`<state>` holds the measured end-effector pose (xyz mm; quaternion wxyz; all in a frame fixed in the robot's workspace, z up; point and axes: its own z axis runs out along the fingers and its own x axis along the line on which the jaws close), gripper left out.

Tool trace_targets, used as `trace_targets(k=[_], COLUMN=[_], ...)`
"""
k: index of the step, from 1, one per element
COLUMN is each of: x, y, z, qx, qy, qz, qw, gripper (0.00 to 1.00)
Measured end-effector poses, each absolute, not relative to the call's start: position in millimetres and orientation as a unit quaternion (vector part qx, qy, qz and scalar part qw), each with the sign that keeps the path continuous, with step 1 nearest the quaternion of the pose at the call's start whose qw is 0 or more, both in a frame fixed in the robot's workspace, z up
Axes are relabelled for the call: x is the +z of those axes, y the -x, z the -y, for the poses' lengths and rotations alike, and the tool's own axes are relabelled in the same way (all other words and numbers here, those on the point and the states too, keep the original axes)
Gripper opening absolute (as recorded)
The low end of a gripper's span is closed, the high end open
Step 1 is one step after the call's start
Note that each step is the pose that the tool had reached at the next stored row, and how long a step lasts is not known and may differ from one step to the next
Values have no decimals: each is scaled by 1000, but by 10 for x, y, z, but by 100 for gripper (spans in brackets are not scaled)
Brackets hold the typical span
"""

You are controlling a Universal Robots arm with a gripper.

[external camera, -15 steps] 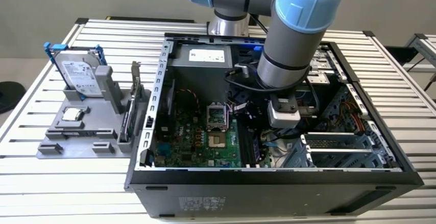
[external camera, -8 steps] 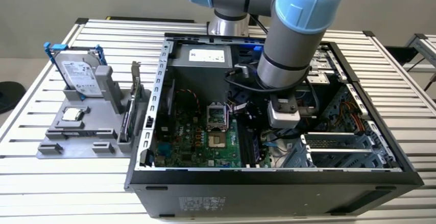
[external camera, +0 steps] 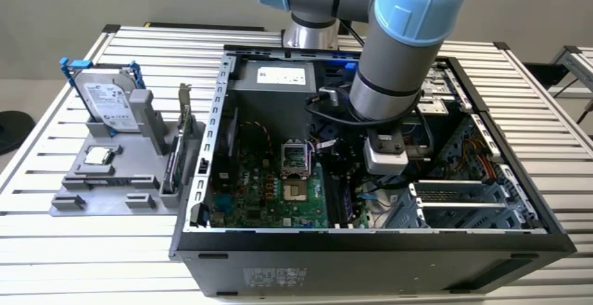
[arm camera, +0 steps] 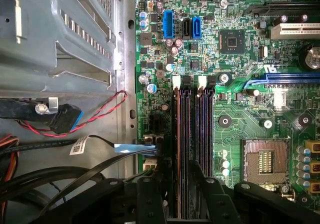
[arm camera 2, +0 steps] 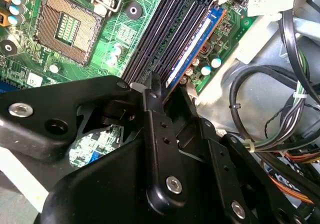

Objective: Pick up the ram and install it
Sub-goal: 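Insert the ram into the slot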

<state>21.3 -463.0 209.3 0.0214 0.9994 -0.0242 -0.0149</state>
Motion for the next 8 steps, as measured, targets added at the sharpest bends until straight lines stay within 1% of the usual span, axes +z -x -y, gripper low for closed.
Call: trace_targets(k=[8], x=[2347], y=[-213], z=[4630], qx=[-15], qy=[-999], qz=[24], qw=[21], gripper=[100])
